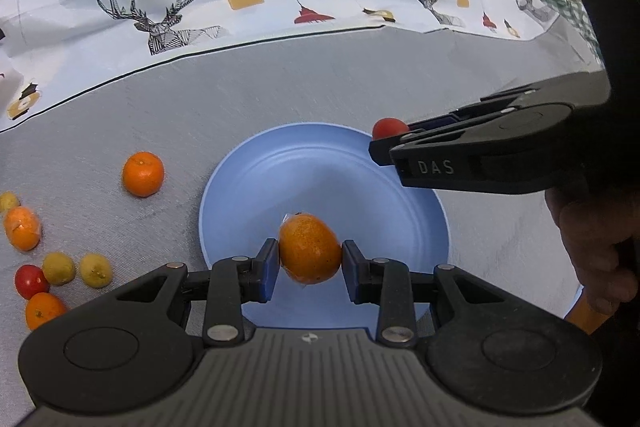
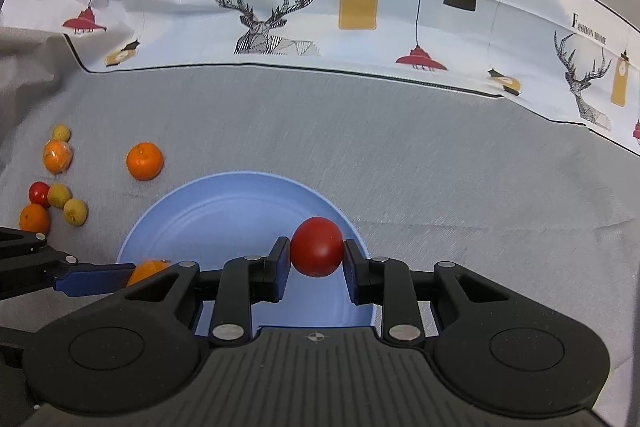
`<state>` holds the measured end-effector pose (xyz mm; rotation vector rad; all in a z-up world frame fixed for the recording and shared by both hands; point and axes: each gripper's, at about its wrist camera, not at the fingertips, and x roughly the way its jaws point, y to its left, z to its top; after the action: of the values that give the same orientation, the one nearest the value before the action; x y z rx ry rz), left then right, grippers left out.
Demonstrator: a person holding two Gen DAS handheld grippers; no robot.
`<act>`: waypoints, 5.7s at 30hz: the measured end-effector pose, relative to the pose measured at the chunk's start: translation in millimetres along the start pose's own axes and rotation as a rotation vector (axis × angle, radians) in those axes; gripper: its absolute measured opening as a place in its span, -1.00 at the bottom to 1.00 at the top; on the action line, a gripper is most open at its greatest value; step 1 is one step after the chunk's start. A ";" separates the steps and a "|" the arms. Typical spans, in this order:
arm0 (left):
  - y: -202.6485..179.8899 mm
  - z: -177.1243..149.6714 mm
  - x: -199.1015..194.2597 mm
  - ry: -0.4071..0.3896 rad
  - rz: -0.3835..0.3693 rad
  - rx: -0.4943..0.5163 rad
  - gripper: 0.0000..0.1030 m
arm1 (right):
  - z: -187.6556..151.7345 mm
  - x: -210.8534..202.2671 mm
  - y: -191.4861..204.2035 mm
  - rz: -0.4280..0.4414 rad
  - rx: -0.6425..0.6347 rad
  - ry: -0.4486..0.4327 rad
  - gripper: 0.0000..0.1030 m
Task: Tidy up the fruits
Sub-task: 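Carry the red tomato with the right tool while the left tool carries the orange over the plate, then open the left tool to drop the orange while the right tool releases the tomato onto the plate, then withdraw both open tools from the plate back toward the fruit pile, then grasp a small yellow fruit with the right tool while the left tool grasps an orange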
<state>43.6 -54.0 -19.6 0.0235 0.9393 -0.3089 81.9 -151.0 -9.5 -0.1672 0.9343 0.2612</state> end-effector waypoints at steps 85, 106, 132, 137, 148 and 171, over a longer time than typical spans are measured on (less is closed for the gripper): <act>1.2 -1.0 -7.7 -0.010 0.021 -0.005 -0.18 | 6.9 -0.3 6.2 -0.055 0.002 0.003 -0.10; 99.1 -13.3 -99.2 -0.199 0.166 -0.168 -0.80 | 21.0 -23.1 61.7 0.084 0.075 -0.141 -0.63; 200.6 -42.5 -79.9 -0.024 0.200 -0.605 -0.52 | -0.9 19.1 227.0 0.402 -0.288 0.082 -0.16; 200.9 -43.3 -76.8 -0.002 0.181 -0.607 -0.50 | -2.4 27.1 224.3 0.384 -0.286 0.113 -0.48; 180.2 -34.9 -54.0 0.066 0.162 -0.545 0.26 | -4.4 18.3 191.3 0.331 -0.327 0.157 -0.48; 159.5 -32.5 -37.0 0.149 0.258 -0.450 -0.25 | -11.7 22.1 185.1 0.318 -0.362 0.183 -0.48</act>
<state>40.8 112.8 -27.6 -0.2463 1.1230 0.1490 31.1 26.3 -39.6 -0.3807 1.0891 0.7203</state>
